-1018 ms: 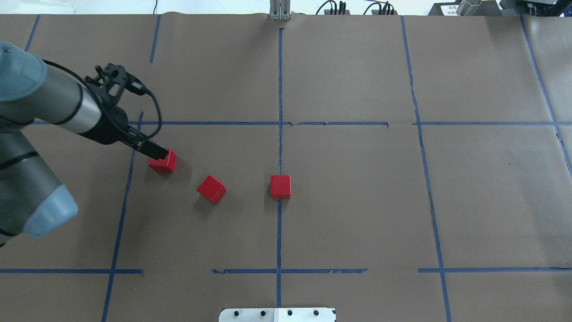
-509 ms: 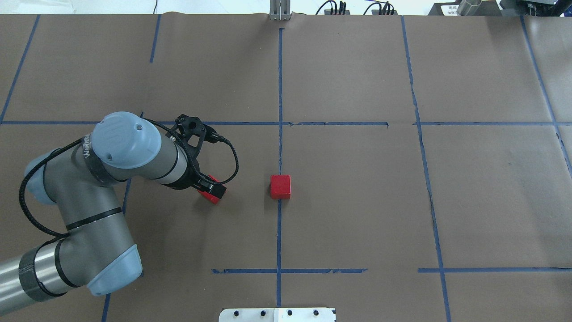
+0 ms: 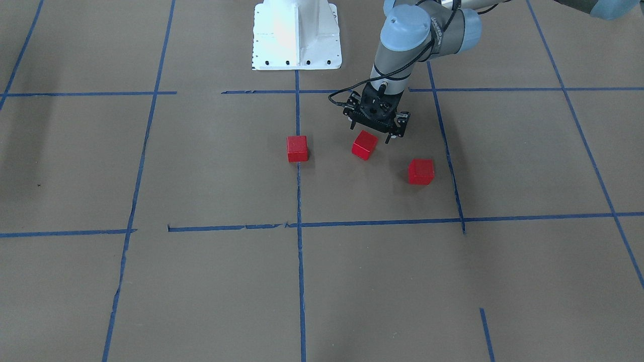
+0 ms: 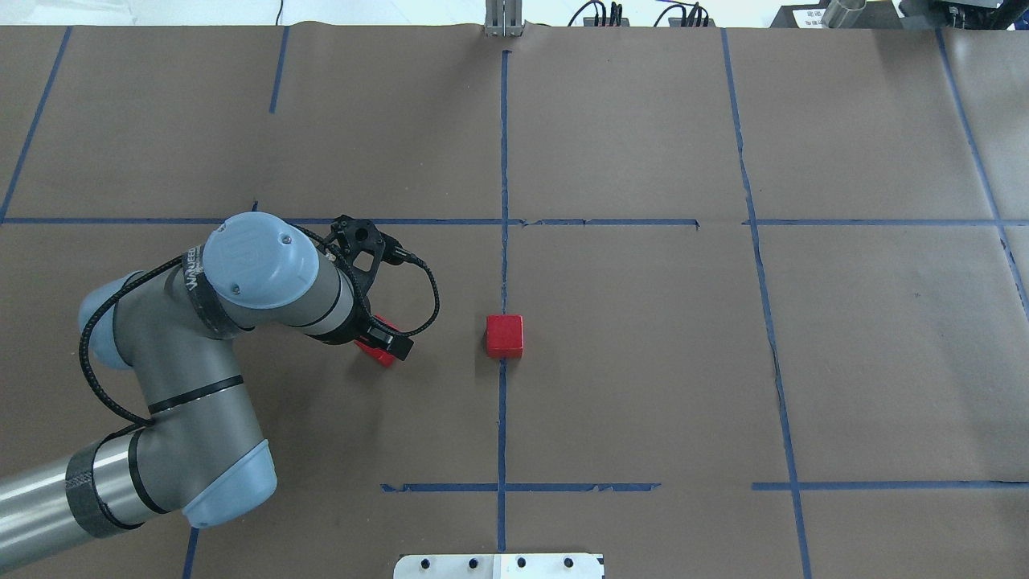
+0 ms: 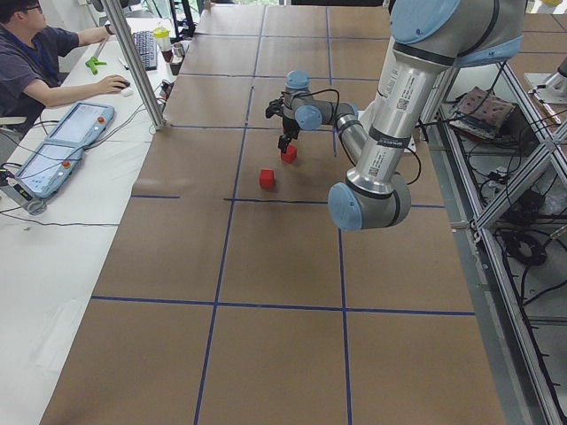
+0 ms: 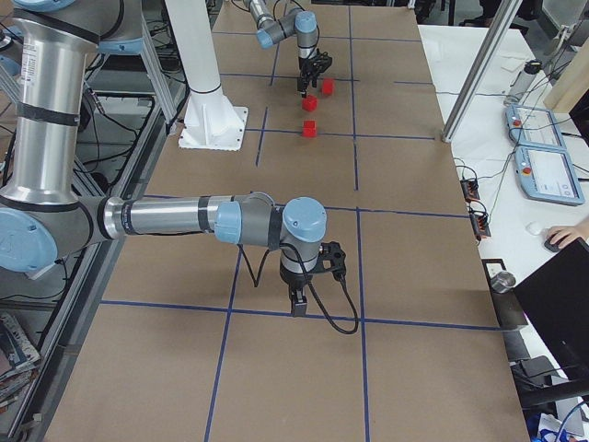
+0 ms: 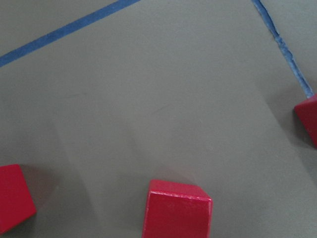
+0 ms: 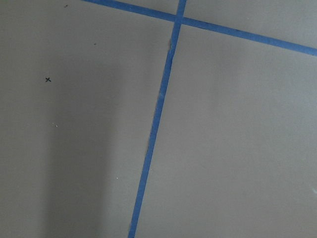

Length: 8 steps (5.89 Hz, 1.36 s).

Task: Form red blocks into L shape at center
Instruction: 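Grasp the red cube with the left gripper and lift it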

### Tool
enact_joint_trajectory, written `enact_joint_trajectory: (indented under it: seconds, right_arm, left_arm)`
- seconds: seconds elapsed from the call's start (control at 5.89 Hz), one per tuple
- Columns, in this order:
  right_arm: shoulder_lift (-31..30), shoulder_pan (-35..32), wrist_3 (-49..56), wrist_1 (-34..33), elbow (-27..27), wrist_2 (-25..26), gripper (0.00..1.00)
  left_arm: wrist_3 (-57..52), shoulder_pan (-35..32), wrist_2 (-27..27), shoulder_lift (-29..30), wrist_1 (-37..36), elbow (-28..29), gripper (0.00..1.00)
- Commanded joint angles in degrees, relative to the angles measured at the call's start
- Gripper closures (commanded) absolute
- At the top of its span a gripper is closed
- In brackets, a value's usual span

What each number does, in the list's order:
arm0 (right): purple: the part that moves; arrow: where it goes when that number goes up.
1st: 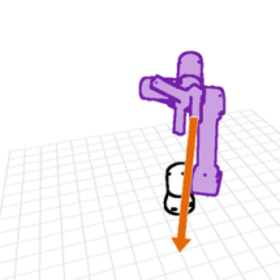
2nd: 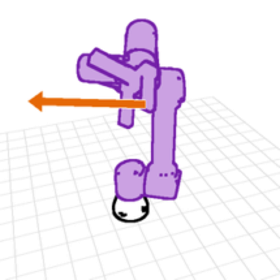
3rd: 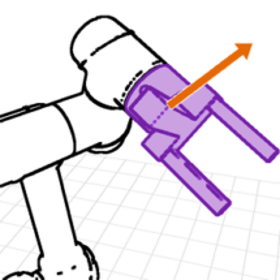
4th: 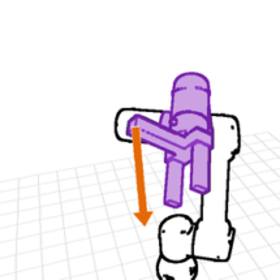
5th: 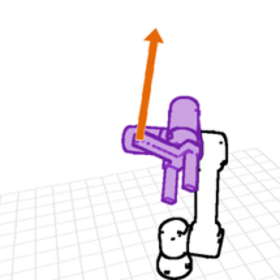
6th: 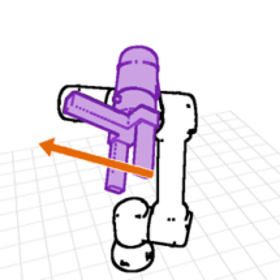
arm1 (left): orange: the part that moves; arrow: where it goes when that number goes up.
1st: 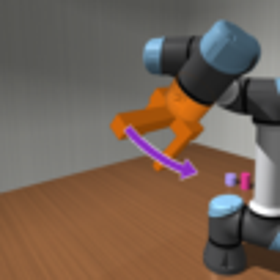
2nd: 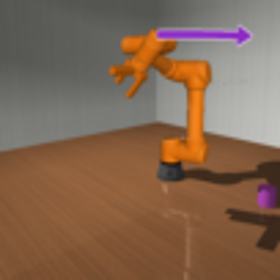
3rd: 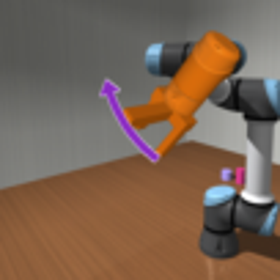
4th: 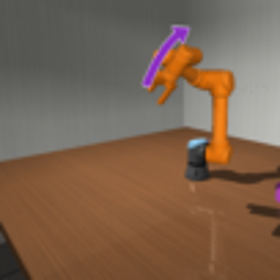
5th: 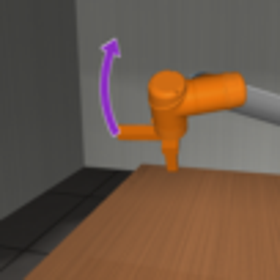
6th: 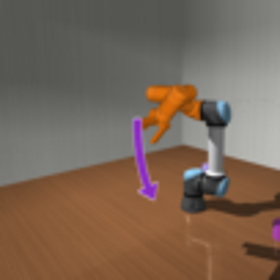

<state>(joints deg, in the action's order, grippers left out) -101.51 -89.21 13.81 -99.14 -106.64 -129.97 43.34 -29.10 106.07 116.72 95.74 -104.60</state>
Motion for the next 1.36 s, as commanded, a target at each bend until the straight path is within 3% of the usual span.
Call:
enact_joint_trajectory:
  seconds: [0.0, 0.85, 1.19]
  right_arm:
    - [-0.09, 0.0, 0.08, 0.0, 0.11, 0.06, 0.01]
    - [-0.35, 0.0, 0.17, 0.0, 0.11, 0.06, 0.01]
    - [-0.35, 0.0, 0.17, 0.0, 0.11, 0.06, 0.01]
  left_arm:
    - [-0.01, 0.35, 0.01, 1.13, 0.24, 2.45, 0.0]
    - [-0.36, 1.32, 0.01, 3.15, 0.68, 7.2, 0.04]
    - [-0.8, 1.32, 0.1, 3.86, 0.76, 8.09, 0.14]
